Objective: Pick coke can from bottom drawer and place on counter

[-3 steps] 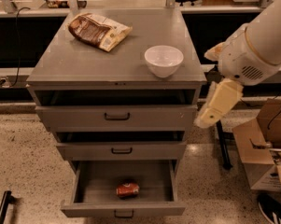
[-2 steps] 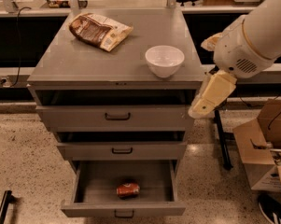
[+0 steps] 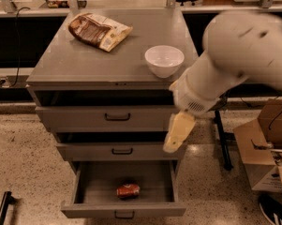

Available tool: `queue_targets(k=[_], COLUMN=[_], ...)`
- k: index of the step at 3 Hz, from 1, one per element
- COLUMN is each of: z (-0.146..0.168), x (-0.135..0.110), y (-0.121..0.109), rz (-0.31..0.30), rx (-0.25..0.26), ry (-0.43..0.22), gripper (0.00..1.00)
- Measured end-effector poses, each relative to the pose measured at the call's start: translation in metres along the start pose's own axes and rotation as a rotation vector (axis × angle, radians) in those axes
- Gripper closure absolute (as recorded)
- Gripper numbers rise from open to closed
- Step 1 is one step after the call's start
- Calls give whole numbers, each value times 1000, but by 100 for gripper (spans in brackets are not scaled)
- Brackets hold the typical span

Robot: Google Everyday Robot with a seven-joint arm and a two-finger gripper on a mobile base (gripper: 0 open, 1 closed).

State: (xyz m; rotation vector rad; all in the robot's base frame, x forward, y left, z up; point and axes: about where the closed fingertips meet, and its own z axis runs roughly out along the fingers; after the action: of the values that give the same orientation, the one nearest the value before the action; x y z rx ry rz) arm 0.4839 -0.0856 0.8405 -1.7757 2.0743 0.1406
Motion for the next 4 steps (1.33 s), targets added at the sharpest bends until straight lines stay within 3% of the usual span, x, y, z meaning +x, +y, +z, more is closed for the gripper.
queue_targets(k=[1,2,3,4], z=[73,78,100,169], x=[9,0,-12,-21], y=[23,11,10,40], rz=[-24,-24,-17,-27], rx=[-22,38,5,-89], ry=[-20,-56,-174,-332], gripper=[0,0,0,0])
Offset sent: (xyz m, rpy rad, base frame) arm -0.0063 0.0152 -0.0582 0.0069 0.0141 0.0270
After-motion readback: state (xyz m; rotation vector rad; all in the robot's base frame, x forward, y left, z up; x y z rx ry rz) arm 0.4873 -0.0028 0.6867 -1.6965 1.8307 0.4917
